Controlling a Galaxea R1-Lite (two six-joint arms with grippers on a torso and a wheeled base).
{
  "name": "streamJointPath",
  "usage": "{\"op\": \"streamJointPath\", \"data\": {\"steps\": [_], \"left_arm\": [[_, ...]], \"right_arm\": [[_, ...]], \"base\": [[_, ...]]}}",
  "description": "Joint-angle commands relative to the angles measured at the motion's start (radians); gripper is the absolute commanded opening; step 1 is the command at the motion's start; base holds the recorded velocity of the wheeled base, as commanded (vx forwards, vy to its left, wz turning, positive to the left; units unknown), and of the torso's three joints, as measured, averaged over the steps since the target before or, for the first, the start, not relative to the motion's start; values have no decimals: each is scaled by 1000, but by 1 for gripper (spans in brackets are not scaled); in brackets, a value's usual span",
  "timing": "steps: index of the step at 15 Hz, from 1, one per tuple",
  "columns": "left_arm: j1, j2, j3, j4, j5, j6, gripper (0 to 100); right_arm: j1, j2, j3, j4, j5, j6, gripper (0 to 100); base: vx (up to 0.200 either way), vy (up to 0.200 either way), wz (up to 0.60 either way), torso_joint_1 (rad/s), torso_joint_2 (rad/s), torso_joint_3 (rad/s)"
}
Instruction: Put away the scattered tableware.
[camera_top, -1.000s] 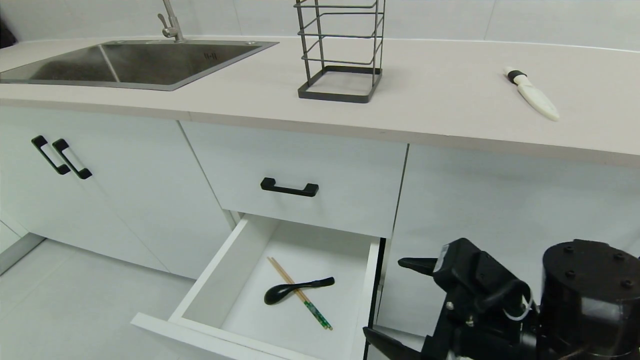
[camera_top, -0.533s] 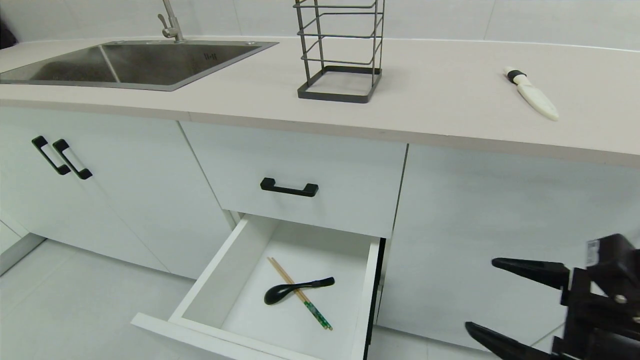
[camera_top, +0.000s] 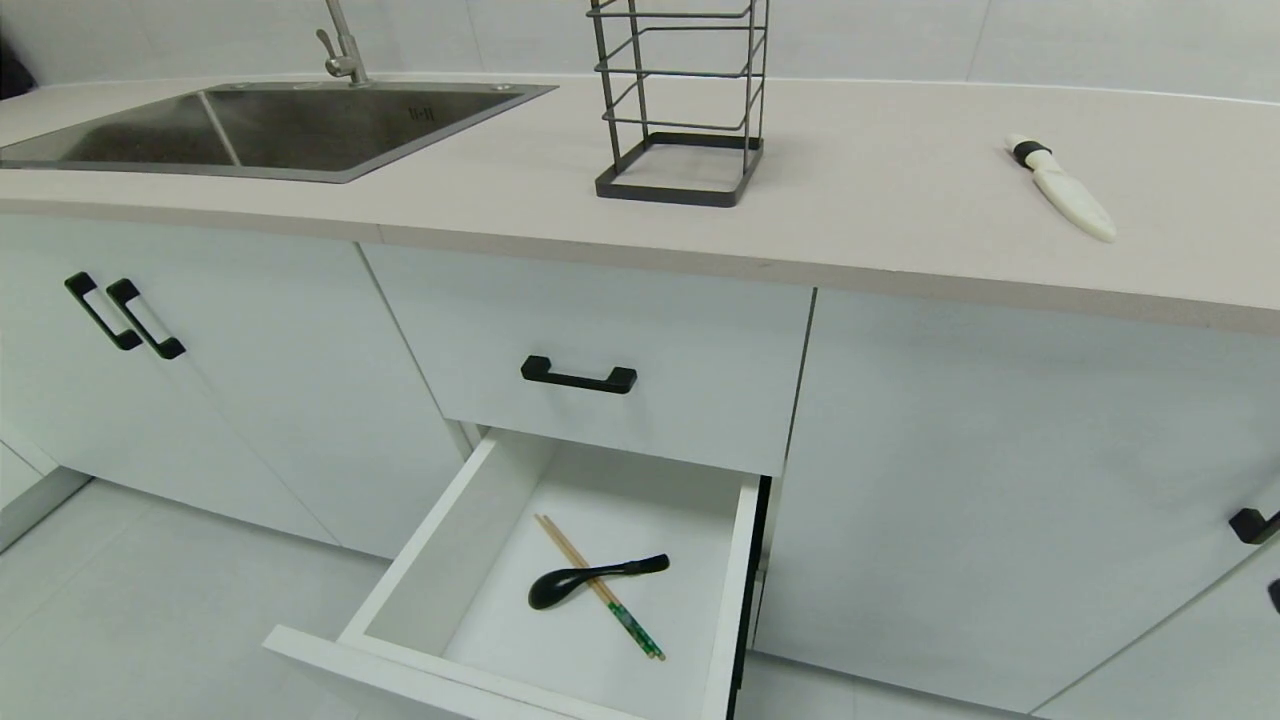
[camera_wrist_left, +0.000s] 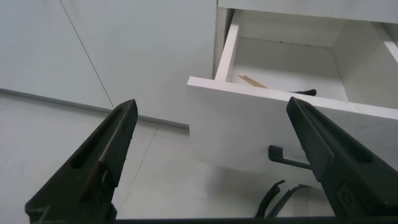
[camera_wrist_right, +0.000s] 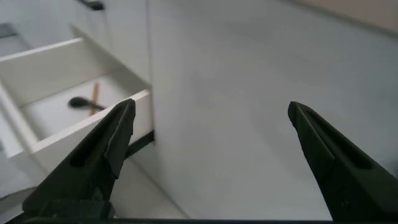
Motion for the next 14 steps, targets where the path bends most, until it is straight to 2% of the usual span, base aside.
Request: {"op": "streamJointPath", "data": {"steps": [1, 3, 4, 5, 6, 7, 9, 10, 12, 14], "left_arm": [[0, 0, 0, -1, 0, 0, 100], [0, 0, 2, -9, -17, 10, 100], [0, 0, 2, -69, -38, 14, 100], [2, 3, -3, -334, -140, 4, 100], [5, 14, -20, -397, -175, -8, 100], [-1, 78, -136, -414, -210, -69, 100], [-12, 216, -287, -328, -230, -77, 100], [-14, 290, -333, -294, -264, -75, 100], [-27, 437, -336, -279, -341, -72, 100], [-33, 549, -270, -282, -365, -43, 100]], "right_arm": [[-174, -312, 129, 13, 13, 26, 100], [-192, -464, 126, 124, 79, 30, 100], [-192, -496, 134, 159, 82, 36, 100], [-192, -496, 139, 214, 79, 72, 100], [-192, -496, 139, 243, 72, 98, 100], [-192, -496, 139, 400, 47, 141, 100], [-192, -496, 139, 549, -4, 141, 100], [-192, -496, 139, 585, -4, 145, 100], [-192, -496, 139, 595, -16, 145, 100], [-192, -496, 139, 595, -31, 141, 100]], "base": [[0, 0, 0, 0, 0, 0], [0, 0, 0, 0, 0, 0], [0, 0, 0, 0, 0, 0], [0, 0, 0, 0, 0, 0], [0, 0, 0, 0, 0, 0], [0, 0, 0, 0, 0, 0], [0, 0, 0, 0, 0, 0], [0, 0, 0, 0, 0, 0], [0, 0, 0, 0, 0, 0], [0, 0, 0, 0, 0, 0]]}}
